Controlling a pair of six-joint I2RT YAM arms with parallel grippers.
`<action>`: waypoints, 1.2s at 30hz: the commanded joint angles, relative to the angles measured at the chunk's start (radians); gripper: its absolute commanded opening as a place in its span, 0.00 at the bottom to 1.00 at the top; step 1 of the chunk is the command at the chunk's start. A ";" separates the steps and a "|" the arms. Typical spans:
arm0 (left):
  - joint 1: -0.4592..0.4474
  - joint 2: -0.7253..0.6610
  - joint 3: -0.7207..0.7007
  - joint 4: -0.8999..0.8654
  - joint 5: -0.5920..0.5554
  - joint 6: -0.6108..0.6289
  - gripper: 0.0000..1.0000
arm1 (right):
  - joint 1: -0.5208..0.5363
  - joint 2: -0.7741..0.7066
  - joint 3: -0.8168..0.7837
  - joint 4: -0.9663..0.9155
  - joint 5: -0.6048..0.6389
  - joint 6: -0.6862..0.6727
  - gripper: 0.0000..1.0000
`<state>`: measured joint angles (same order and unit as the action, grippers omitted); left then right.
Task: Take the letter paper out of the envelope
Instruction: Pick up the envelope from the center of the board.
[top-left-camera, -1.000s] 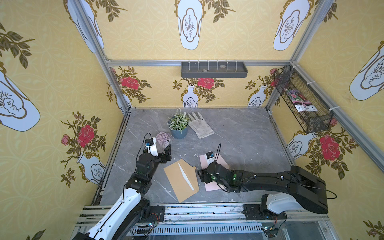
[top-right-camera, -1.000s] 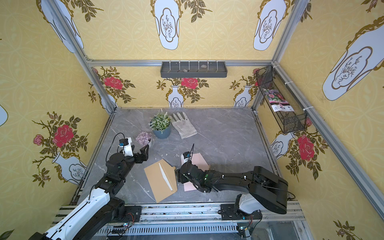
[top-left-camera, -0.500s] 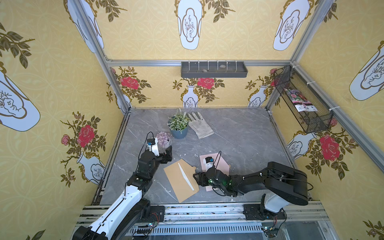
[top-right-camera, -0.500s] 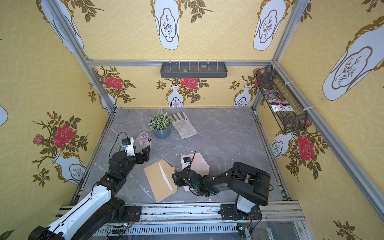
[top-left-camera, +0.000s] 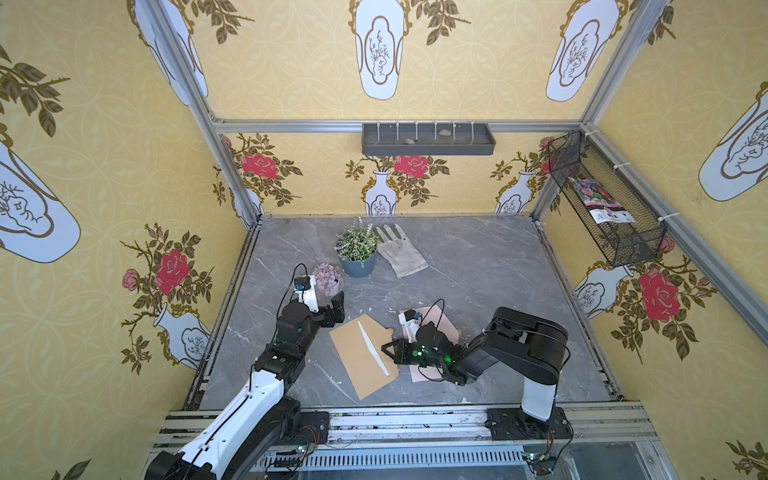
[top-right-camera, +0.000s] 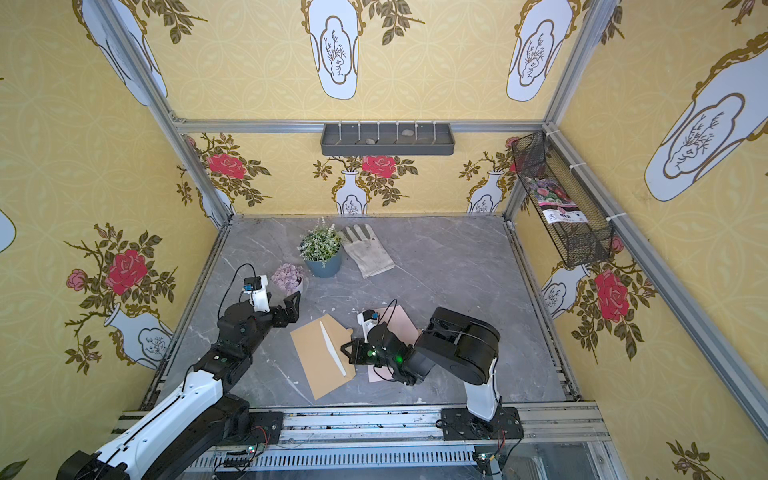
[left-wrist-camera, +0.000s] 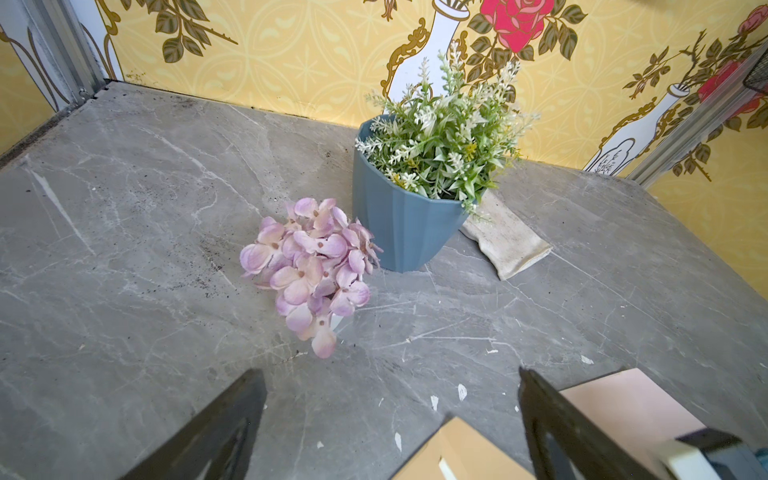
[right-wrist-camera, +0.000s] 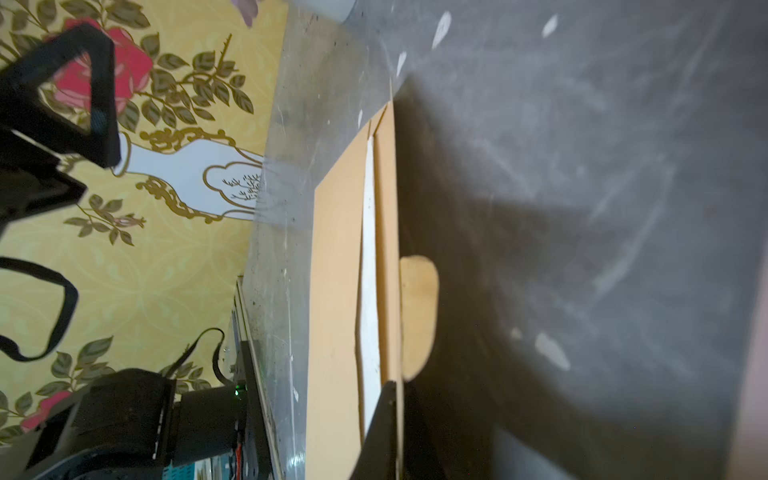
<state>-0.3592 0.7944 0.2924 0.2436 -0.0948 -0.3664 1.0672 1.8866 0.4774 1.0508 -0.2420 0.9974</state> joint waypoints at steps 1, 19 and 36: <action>0.000 0.005 0.001 0.021 0.065 0.025 0.95 | -0.047 -0.039 0.029 0.011 -0.144 -0.065 0.00; -0.019 -0.153 -0.043 0.102 0.286 0.093 0.98 | -0.236 -0.357 0.582 -1.510 -0.372 -0.944 0.00; -0.151 0.008 0.037 0.091 0.413 0.215 0.99 | -0.218 -0.350 0.742 -1.751 -0.451 -1.126 0.00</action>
<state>-0.5056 0.8108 0.3336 0.3210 0.2897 -0.1856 0.8448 1.5562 1.2144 -0.6609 -0.6727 -0.1036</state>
